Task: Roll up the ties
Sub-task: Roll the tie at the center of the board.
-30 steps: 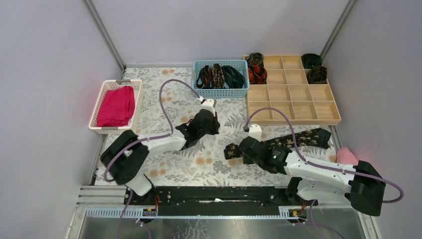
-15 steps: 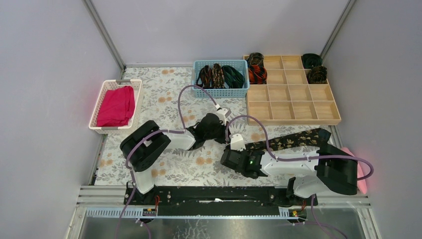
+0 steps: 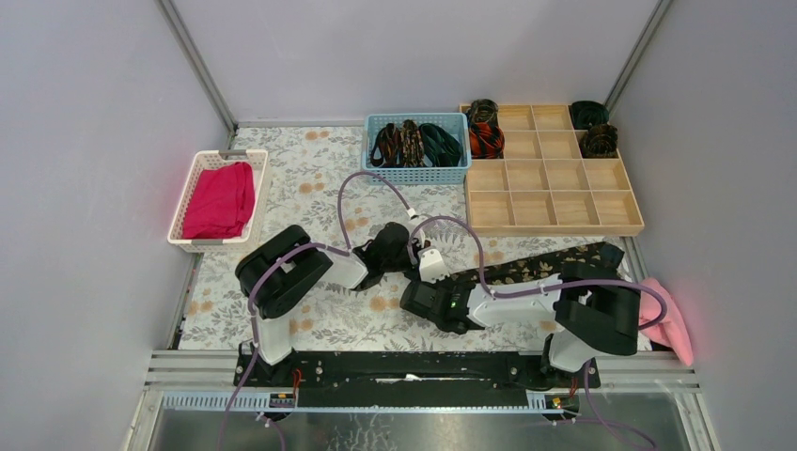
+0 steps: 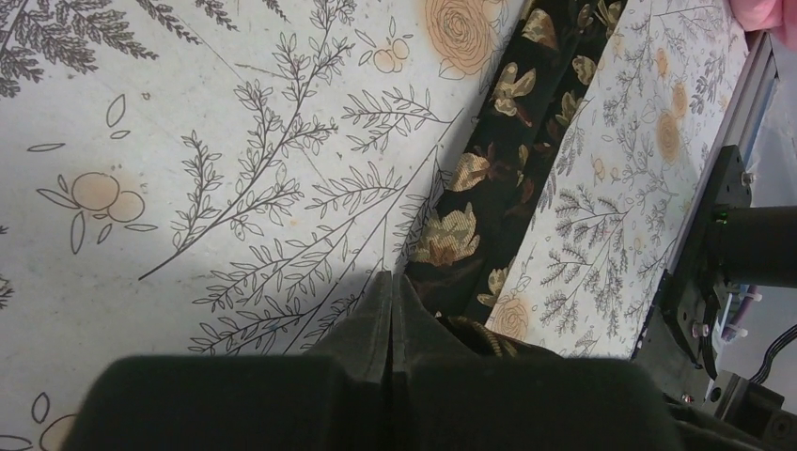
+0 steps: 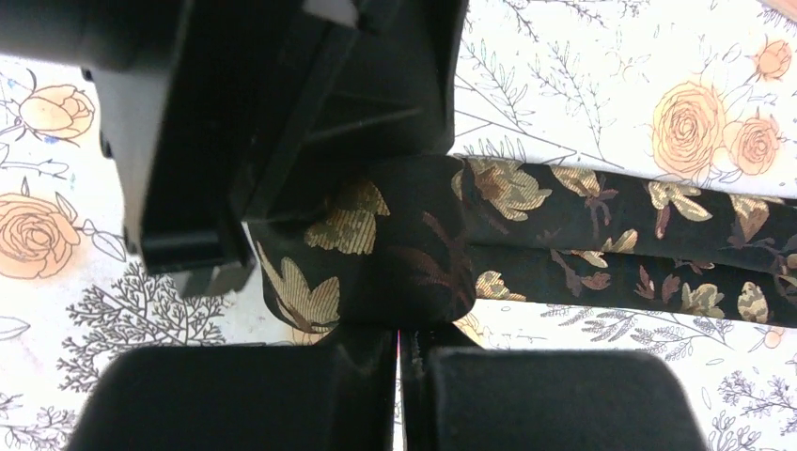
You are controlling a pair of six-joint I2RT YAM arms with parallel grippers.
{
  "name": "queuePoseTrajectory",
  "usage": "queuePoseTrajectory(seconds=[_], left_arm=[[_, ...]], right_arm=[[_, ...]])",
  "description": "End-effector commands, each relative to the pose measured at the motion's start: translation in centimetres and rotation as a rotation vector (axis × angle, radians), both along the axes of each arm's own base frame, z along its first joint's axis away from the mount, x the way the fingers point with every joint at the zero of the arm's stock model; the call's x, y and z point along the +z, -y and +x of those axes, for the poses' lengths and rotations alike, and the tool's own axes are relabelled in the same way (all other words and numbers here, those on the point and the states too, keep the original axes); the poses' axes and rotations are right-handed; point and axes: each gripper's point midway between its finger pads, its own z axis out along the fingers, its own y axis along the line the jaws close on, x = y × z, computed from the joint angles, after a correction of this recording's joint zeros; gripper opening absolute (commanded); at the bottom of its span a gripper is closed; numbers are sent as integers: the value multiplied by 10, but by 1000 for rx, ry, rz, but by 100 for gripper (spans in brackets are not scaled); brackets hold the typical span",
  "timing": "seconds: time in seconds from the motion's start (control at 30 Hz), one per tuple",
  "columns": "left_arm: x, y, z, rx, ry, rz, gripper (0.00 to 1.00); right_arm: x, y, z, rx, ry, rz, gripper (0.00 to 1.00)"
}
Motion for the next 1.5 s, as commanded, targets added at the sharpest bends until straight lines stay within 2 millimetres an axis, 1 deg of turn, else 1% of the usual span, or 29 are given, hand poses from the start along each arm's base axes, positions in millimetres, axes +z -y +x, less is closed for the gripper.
queuePoseTrajectory(seconds=[0.0, 0.1, 0.2, 0.27, 0.33, 0.4, 0.47, 0.57, 0.6, 0.63, 0.7, 0.77, 0.83, 0.87, 0.93, 0.97, 1.03, 1.07, 1.1, 1.13, 1.17, 1.2, 1.23, 1.27, 1.3, 1.37, 1.4, 1.43, 1.47], left_arm=[[-1, 3, -11, -50, -1, -20, 0], [-1, 6, -16, -73, -2, -23, 0], [1, 10, -16, -88, 0, -23, 0], [0, 11, -14, -83, 6, -17, 0], [-3, 7, -6, -57, 17, 29, 0], [-3, 4, 7, -21, 39, 75, 0], [2, 3, 22, 23, 67, 106, 0], [14, 2, 50, 100, 117, 149, 0], [20, 3, 59, 118, 133, 155, 3], [25, 4, 68, 132, 145, 159, 9], [37, 7, 84, 162, 166, 163, 14], [52, 10, 100, 191, 197, 162, 21], [72, 4, 117, 251, 234, 168, 22], [85, -5, 126, 295, 251, 162, 22], [113, -25, 138, 393, 275, 149, 20], [129, -37, 140, 447, 292, 140, 17], [155, -70, 136, 599, 305, 136, 5], [155, -90, 127, 668, 284, 156, 0], [162, -110, 119, 748, 274, 153, 0], [170, -124, 110, 798, 273, 135, 0], [172, -138, 100, 834, 269, 122, 0], [180, -158, 88, 896, 273, 112, 0], [172, -169, 80, 920, 253, 127, 0], [174, -182, 71, 957, 251, 126, 0], [176, -194, 64, 995, 251, 127, 0], [183, -214, 53, 1047, 265, 110, 0], [185, -219, 49, 1059, 269, 111, 0], [187, -223, 47, 1062, 276, 113, 0], [190, -225, 46, 1062, 285, 117, 0]], right_arm=[[-5, -7, 9, 5, 27, -35, 0], [-3, -11, 13, 6, 40, -46, 0], [-2, -16, 13, 13, 39, -28, 0], [2, -16, 13, 10, 39, -21, 0], [10, -14, 10, -2, 44, -13, 0], [19, -6, 5, -11, 44, -13, 2], [32, 0, 1, -16, 54, -3, 7], [56, 10, -6, -23, 79, 8, 9], [64, 13, -7, -22, 85, 14, 10], [71, 17, -8, -30, 92, 20, 10], [85, 21, -9, -29, 101, 35, 15], [99, 23, -11, -17, 115, 51, 16], [110, 23, -11, -6, 127, 52, 17], [114, 24, -11, -1, 135, 41, 17], [123, 21, -11, 15, 148, 16, 18], [126, 19, -10, 24, 159, -2, 19], [130, 8, -11, 54, 172, -38, 19], [131, 2, -11, 63, 183, -61, 19], [132, -4, -11, 76, 191, -81, 19], [132, -9, -11, 87, 204, -112, 20], [131, -15, -11, 98, 211, -139, 24], [133, -21, -10, 108, 227, -164, 29], [128, -25, -10, 119, 233, -198, 32], [126, -31, -10, 130, 236, -221, 36], [121, -37, -10, 144, 233, -246, 38], [111, -48, -9, 160, 228, -281, 43], [105, -53, -9, 169, 224, -297, 44], [101, -56, -8, 171, 223, -310, 49], [94, -60, -8, 177, 219, -324, 50]])
